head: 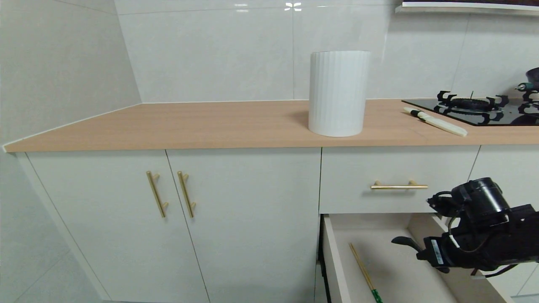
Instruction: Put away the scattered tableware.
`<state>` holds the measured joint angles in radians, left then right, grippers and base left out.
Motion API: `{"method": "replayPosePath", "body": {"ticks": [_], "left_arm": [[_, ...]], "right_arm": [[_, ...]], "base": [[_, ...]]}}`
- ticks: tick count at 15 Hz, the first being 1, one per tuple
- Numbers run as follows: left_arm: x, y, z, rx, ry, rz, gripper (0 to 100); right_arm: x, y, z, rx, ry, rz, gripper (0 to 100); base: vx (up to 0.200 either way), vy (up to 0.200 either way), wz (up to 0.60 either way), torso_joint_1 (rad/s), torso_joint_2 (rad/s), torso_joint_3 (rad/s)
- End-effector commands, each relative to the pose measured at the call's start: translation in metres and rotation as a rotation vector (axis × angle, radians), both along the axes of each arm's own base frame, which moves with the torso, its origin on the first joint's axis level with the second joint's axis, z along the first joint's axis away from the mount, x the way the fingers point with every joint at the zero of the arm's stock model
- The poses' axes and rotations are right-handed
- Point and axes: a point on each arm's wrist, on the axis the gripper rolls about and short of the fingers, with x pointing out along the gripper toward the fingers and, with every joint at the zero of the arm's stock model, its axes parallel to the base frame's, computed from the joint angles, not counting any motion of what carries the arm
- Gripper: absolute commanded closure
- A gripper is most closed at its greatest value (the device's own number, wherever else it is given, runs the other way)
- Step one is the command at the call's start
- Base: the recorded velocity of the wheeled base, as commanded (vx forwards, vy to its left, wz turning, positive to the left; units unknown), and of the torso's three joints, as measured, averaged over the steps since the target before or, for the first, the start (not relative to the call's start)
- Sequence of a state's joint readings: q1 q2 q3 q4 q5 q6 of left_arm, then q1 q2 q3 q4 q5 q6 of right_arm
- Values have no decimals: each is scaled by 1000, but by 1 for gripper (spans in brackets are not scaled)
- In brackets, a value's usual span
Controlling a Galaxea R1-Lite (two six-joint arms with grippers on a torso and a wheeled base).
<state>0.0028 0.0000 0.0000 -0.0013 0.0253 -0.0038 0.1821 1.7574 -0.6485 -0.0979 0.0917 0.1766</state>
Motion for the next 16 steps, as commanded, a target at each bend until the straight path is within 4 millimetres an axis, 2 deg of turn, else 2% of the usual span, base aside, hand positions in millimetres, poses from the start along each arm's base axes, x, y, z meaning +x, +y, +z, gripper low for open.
{"method": "replayPosePath", "body": {"ticks": [1,2,3,5,8,10,16], "left_arm": [[0,0,0,-1,0,1,0],[0,0,0,-1,0,1,0],[0,0,0,-1,0,1,0],[0,0,0,-1,0,1,0],[0,0,0,-1,0,1,0],[0,0,0,-1,0,1,0],[0,0,0,-1,0,1,0]], "right_arm": [[20,4,-48,-22,112,-3,100],[21,4,-49,-22,112,-3,100],[29,6,-64,-21,109,-2,100],[43,9,-81,-28,113,0,100],[50,18,-113,-123,176,-5,100],[52,26,-119,-195,174,-14,100],[52,31,-129,-291,174,-33,100]], "base": [[0,0,0,0,0,0],[0,0,0,0,0,0],[0,0,0,0,0,0],[0,0,0,0,0,0],[0,0,0,0,0,0],[0,0,0,0,0,0],[0,0,0,0,0,0]]}}
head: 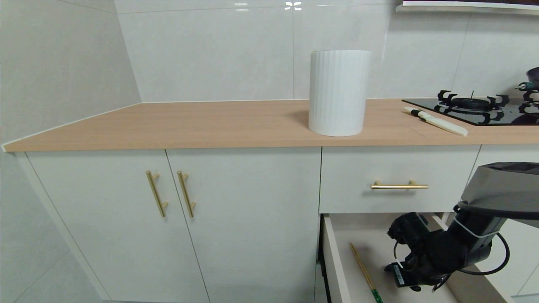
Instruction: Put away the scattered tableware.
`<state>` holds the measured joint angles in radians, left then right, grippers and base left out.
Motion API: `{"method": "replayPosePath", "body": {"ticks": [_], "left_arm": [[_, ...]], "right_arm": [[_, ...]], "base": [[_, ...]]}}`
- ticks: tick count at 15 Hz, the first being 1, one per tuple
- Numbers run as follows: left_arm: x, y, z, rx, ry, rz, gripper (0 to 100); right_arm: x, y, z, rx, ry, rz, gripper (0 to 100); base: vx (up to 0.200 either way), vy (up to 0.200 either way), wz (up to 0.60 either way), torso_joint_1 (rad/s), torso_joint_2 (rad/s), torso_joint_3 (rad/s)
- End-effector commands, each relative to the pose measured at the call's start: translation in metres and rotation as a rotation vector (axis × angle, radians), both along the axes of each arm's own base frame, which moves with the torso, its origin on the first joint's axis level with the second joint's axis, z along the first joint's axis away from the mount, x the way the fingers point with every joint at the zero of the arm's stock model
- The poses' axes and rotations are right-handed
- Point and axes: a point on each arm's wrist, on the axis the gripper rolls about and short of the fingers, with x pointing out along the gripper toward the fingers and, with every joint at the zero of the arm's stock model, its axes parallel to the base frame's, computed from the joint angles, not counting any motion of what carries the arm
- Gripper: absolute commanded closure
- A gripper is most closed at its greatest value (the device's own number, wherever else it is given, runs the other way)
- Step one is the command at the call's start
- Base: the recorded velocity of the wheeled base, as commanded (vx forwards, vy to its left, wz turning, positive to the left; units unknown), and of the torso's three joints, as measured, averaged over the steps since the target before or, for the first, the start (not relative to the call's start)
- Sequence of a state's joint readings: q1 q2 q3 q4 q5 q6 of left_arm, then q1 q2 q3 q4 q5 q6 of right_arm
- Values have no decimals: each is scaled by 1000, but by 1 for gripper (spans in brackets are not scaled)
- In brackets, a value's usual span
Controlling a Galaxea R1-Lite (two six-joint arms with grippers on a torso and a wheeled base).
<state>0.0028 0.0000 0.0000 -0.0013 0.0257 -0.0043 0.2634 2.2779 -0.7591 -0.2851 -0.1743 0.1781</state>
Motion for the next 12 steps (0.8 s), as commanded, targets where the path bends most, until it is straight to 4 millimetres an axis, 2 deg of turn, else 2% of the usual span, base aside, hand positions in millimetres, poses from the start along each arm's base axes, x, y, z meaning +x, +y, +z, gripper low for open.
{"method": "replayPosePath", "body": {"ticks": [1,12], "left_arm": [[0,0,0,0,0,1,0],[0,0,0,0,0,1,0]], "right_arm": [[0,2,-5,-11,12,3,100],[1,3,-10,-41,7,-19,100]], "base": [[0,0,0,0,0,0],[0,0,0,0,0,0]]}}
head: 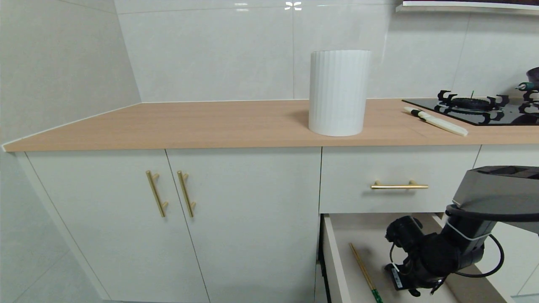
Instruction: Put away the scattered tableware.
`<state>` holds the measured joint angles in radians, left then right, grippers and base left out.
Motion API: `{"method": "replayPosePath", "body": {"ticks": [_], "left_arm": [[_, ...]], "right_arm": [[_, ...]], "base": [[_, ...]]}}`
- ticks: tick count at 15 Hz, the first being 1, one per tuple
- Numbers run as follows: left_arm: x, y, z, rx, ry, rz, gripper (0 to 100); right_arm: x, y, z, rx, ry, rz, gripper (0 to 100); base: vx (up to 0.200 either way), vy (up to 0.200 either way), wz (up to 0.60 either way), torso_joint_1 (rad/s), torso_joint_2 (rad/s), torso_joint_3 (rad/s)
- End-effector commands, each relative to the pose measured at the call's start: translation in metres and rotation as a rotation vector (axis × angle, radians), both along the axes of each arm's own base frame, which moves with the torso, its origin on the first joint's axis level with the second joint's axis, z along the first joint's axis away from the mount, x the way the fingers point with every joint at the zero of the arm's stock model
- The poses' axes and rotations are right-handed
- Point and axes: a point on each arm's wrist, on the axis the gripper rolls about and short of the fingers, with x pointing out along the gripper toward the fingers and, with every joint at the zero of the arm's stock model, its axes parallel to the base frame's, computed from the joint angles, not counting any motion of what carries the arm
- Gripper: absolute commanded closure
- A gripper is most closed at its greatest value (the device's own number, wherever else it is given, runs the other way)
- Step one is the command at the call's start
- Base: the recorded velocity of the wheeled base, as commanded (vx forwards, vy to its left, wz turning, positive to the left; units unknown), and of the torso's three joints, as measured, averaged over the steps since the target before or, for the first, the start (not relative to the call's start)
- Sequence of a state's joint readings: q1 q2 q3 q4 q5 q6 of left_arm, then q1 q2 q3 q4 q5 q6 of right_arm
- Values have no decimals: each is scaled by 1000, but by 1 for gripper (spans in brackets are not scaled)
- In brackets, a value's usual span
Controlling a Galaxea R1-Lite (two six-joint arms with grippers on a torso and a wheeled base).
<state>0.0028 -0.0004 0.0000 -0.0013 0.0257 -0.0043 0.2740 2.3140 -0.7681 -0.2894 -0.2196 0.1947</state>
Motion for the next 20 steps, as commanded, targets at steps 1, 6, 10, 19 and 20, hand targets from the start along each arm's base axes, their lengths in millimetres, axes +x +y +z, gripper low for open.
{"method": "replayPosePath", "body": {"ticks": [1,6,10,19,20], "left_arm": [[0,0,0,0,0,1,0],[0,0,0,0,0,1,0],[0,0,0,0,0,1,0],[0,0,0,1,0,1,0],[0,0,0,0,0,1,0]], "right_arm": [[0,0,0,0,0,0,0],[0,0,0,1,0,-1,0],[-2,0,1,10,-2,-17,0],[-64,-18,147,156,-258,-18,0],[-73,-19,165,171,-265,-10,0]], "base": [[0,0,0,0,0,0],[0,0,0,0,0,0],[0,0,0,0,0,0],[0,0,0,0,0,0],[0,0,0,0,0,0]]}}
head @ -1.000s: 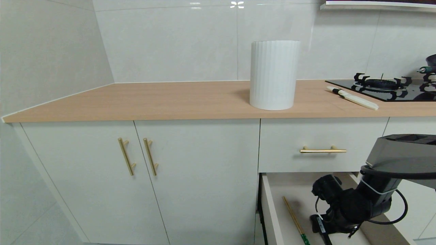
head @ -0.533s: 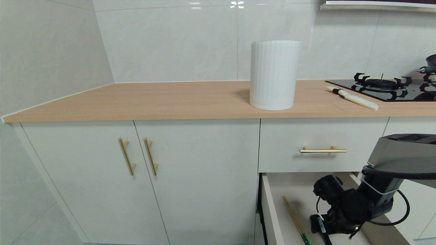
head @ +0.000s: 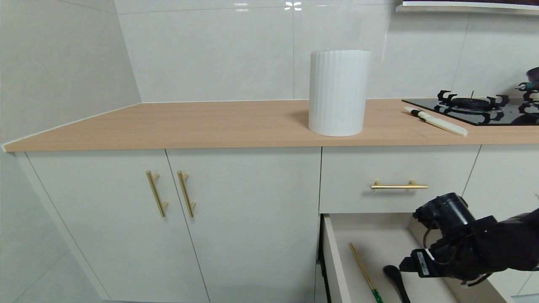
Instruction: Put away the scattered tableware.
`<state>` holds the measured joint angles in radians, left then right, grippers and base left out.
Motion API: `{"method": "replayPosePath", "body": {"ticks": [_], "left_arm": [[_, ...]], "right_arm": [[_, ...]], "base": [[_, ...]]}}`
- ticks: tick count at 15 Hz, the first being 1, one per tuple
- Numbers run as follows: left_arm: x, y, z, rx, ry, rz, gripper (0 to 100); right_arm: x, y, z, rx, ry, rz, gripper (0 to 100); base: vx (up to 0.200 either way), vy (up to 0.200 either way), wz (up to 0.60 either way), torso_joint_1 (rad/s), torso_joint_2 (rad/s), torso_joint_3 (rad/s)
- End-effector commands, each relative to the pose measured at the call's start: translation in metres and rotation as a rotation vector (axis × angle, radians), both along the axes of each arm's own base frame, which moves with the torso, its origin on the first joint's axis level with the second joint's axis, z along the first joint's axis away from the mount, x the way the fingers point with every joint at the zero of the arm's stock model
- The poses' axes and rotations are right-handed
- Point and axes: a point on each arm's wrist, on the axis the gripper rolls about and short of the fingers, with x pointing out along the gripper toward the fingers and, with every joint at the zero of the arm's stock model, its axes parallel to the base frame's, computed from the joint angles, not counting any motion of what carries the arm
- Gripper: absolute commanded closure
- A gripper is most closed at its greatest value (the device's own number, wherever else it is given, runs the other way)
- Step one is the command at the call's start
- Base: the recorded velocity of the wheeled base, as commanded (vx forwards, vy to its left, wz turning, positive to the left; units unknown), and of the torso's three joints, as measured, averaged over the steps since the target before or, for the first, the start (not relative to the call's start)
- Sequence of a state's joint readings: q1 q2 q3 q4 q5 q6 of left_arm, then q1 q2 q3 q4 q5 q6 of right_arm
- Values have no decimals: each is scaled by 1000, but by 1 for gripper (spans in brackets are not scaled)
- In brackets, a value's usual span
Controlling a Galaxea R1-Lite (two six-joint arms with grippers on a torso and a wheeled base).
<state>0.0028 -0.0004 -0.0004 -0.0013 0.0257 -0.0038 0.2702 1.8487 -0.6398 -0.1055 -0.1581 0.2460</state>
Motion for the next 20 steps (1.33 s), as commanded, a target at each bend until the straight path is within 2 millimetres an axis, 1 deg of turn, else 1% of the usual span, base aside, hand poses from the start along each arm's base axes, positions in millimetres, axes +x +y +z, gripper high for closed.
{"method": "replayPosePath", "body": {"ticks": [1,3,4,5,6,8,10,12,14,15,18,20], "left_arm": [[0,0,0,-2,1,1,0],[0,0,0,-2,1,1,0],[0,0,0,-2,1,1,0],[0,0,0,-2,1,1,0],[0,0,0,-2,1,1,0],[0,0,0,-2,1,1,0],[0,0,0,-2,1,1,0],[0,0,0,-1,1,1,0],[0,0,0,-2,1,1,0],[0,0,0,-2,1,1,0],[0,0,0,-1,1,1,0],[0,0,0,-1,2,1,0]], "right_arm": [[-30,-6,70,71,-139,27,0],[-50,-9,93,82,-129,82,0],[-56,-10,98,77,-122,100,0],[-70,-11,106,80,-120,162,0],[-76,-11,109,85,-124,195,0],[-84,-9,108,61,-78,246,0],[-91,-5,102,32,-15,311,0],[-95,1,95,14,54,359,0],[-98,9,80,-26,152,419,0],[-97,11,73,-38,182,443,0],[-83,19,49,-73,308,452,0],[-73,24,38,-69,308,440,0]], "base": [[0,0,0,0,0,0],[-200,0,0,2,2,5],[-200,0,0,12,2,-2],[-200,0,0,7,-7,-2],[-200,0,0,-2,2,7],[-200,0,0,0,0,5],[-200,0,0,2,5,2],[0,0,0,0,0,0],[0,0,0,0,0,0],[0,0,0,0,0,0],[0,0,0,0,0,0],[0,0,0,0,0,0]]}}
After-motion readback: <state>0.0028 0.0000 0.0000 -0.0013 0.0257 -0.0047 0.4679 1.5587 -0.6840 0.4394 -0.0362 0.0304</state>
